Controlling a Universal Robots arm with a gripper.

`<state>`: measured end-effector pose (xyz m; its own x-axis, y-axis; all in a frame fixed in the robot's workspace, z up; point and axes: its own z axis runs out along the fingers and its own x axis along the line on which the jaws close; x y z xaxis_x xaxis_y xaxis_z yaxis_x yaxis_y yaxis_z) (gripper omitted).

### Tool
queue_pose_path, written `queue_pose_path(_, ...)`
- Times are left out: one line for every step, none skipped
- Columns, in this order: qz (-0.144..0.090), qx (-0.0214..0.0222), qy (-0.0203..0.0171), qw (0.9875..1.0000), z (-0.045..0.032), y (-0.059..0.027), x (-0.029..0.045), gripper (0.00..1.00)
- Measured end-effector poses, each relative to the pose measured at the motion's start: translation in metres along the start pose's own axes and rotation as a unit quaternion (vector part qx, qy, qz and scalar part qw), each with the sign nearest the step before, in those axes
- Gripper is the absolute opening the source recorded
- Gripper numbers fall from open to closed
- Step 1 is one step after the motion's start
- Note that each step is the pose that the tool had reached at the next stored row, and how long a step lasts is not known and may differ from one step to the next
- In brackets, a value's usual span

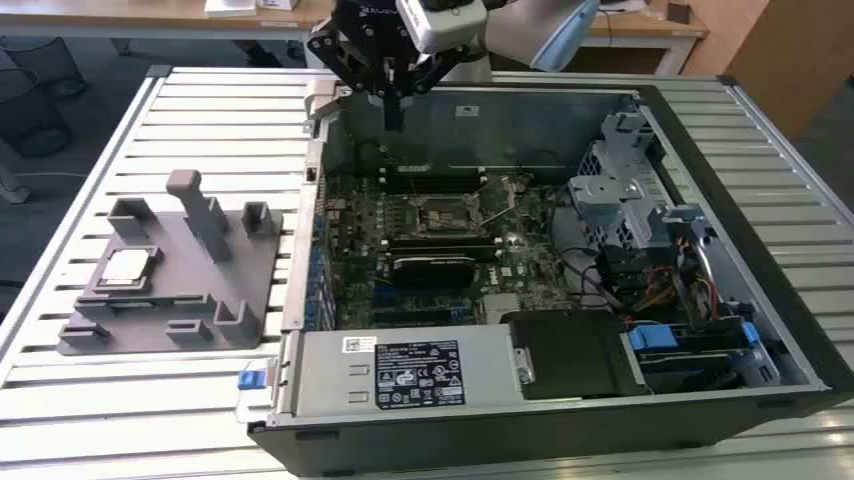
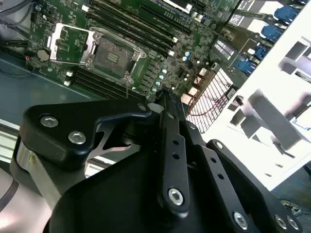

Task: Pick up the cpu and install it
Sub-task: 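Reach for the cpu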

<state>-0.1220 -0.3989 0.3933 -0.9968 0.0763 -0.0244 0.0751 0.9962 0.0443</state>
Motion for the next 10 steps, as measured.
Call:
queue_pose_path(0.000,0.0000,0.0000,1.0000,0.0000,0.0000,0.0000,0.12)
queue_pose_path(0.000,0.0000,0.0000,1.0000,0.0000,0.0000,0.0000,0.12)
queue_pose_path(0.000,0.0000,0.0000,1.0000,0.0000,0.0000,0.0000,0.12)
queue_pose_path(0.000,0.0000,0.0000,1.0000,0.0000,0.0000,0.0000,0.12)
queue_pose_path(0.000,0.0000,0.0000,1.0000,0.0000,0.0000,0.0001,0.12)
queue_pose_path(0.000,0.0000,0.0000,1.0000,0.0000,0.0000,0.0003,0.12)
queue_pose_path(0.000,0.0000,0.0000,1.0000,0.0000,0.0000,0.0006,0.12)
queue_pose_path(0.000,0.0000,0.0000,1.0000,0.0000,0.0000,0.0007,0.12)
queue_pose_path(0.000,0.0000,0.0000,1.0000,0.0000,-0.0001,0.0007,0.12)
queue_pose_path(0.000,0.0000,0.0000,1.0000,0.0000,-0.0001,0.0009,0.12)
